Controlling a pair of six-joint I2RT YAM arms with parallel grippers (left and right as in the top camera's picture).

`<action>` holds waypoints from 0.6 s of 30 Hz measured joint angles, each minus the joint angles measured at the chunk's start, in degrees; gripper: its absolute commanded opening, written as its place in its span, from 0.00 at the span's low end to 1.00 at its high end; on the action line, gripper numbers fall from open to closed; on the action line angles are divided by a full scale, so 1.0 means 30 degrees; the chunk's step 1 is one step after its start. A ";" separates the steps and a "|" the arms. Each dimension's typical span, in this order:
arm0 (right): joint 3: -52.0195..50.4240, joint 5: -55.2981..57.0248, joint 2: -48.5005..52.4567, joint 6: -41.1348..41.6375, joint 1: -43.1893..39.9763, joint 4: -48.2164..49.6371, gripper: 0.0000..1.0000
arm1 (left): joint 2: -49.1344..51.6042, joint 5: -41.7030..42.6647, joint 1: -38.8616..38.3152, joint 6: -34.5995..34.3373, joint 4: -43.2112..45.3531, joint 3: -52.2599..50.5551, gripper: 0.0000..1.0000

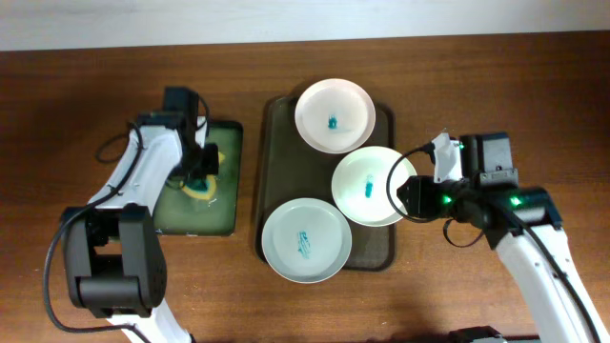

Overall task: Clean dirty plates on tray and stack at the side
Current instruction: 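Grasp the green-yellow sponge with the left gripper and lift it, then scrub the right-front white plate with the sponge in the left gripper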

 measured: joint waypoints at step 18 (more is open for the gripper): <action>0.1166 0.0780 1.1140 -0.0743 -0.3155 0.4437 0.04 | 0.3672 0.6186 -1.0469 -0.3585 0.4036 0.4109 0.00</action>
